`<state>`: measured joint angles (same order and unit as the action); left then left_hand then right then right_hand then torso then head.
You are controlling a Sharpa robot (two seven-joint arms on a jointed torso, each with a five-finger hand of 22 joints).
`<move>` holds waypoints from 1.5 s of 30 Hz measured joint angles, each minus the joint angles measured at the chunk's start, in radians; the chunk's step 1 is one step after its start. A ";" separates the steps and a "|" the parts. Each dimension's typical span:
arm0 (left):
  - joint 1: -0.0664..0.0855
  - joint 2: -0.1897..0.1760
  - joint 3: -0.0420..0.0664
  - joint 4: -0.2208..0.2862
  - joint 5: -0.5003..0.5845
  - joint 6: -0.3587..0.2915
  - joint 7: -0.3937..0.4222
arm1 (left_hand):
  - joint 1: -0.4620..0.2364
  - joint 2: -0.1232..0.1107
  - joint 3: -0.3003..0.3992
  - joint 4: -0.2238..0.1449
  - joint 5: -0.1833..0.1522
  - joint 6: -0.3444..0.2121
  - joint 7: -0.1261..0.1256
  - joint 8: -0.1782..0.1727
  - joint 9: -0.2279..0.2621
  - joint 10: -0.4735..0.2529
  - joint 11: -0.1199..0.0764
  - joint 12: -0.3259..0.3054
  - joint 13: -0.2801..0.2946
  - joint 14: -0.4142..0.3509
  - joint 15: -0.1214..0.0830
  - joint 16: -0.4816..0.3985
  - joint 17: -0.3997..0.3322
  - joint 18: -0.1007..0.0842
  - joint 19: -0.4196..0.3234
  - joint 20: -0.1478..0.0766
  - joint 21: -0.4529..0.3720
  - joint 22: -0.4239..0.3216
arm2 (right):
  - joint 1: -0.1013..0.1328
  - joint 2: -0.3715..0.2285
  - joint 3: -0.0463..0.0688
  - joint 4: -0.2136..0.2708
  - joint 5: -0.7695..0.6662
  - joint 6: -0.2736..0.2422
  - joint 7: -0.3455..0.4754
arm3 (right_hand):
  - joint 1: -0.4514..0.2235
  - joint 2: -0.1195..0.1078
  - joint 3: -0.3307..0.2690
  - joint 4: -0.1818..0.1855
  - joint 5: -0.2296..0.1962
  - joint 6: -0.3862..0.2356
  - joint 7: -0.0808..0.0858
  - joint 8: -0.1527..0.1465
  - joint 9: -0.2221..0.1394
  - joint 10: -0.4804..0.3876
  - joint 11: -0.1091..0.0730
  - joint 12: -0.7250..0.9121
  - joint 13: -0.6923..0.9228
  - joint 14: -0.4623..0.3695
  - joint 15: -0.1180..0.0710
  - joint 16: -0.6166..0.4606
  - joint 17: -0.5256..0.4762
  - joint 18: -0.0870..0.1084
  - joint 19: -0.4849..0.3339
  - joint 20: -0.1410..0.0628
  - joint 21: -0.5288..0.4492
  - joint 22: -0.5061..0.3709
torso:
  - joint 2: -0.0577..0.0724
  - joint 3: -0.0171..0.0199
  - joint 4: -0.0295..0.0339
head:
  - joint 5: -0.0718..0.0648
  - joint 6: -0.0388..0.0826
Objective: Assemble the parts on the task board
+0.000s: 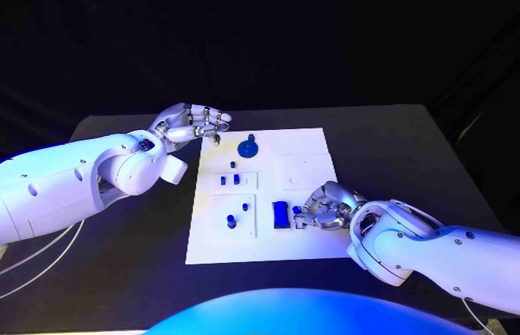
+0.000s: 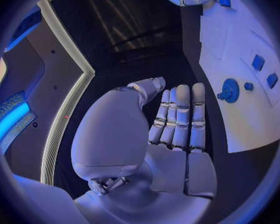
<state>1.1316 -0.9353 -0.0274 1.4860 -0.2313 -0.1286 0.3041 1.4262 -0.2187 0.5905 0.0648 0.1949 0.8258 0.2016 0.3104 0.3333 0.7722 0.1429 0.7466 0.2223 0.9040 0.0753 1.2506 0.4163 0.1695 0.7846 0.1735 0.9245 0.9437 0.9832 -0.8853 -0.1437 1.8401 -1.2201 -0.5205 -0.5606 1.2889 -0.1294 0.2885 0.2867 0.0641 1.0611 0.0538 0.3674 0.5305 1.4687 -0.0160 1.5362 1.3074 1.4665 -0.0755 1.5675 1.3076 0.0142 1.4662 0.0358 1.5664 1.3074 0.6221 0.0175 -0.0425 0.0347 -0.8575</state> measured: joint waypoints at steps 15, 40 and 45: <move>0.000 -0.001 0.000 0.000 0.000 0.003 -0.004 | 0.000 0.000 0.003 0.003 0.000 0.000 0.000 0.000 0.001 0.000 0.000 0.005 0.000 0.000 0.000 0.000 0.000 0.000 0.000 0.000 0.000 -0.001 | -0.002 0.014 0.000 -0.020 0.010 0.017 -0.016 | -0.118 -0.021 -0.014 0.003 0.000 0.009 -0.002 0.008 0.009 0.000 0.000 0.000 0.000 0.000 0.000 0.000 0.000 0.000 0.000 0.000 0.000 0.000 | 0.000 0.0002 -0.0006 | 0.003 -0.002; 0.000 -0.002 0.000 -0.004 0.000 0.007 -0.010 | 0.000 0.000 0.003 0.003 0.000 0.000 0.000 0.000 0.001 -0.003 0.003 0.005 0.000 -0.002 0.002 0.000 0.001 0.000 0.000 0.000 0.000 -0.001 | -0.002 -0.014 0.000 -0.021 -0.014 0.022 0.000 | -0.148 -0.046 -0.097 -0.004 0.000 -0.011 0.007 0.019 0.020 0.000 0.000 -0.020 0.000 0.000 0.000 0.000 0.001 0.000 0.000 0.000 0.000 0.001 | -0.001 0.0004 -0.0008 | 0.004 0.000; 0.000 0.001 -0.001 -0.015 0.007 0.005 -0.005 | -0.012 -0.001 -0.002 0.009 0.000 -0.004 0.004 0.003 0.001 -0.007 0.000 0.005 0.000 -0.004 0.004 0.000 0.001 0.000 -0.004 0.004 -0.010 -0.005 | 0.016 -0.037 0.002 -0.043 0.029 -0.041 0.097 | -0.132 -0.030 -0.198 0.004 0.000 -0.079 0.031 -0.018 0.015 -0.004 0.022 -0.074 0.000 -0.002 0.017 -0.016 0.001 0.000 0.000 0.008 -0.063 0.000 | -0.004 -0.0017 -0.0026 | 0.005 0.010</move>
<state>1.1316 -0.9345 -0.0282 1.4713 -0.2246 -0.1238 0.2988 1.4138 -0.2196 0.5882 0.0742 0.1949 0.8221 0.2052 0.3134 0.3340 0.7647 0.1430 0.7513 0.2223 0.9003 0.0790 1.2506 0.4168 0.1694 0.7810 0.1771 0.9146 0.9391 0.9993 -0.9227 -0.1414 1.7967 -1.1915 -0.5619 -0.4637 1.1573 -0.1591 0.0909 0.2906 0.0642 0.9825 0.0849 0.3498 0.5452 1.4651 0.0065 1.4626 1.3073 1.4648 -0.0585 1.5518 1.3081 0.0143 1.4661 0.0442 1.5036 1.3078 0.6181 0.0158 -0.0451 0.0398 -0.8474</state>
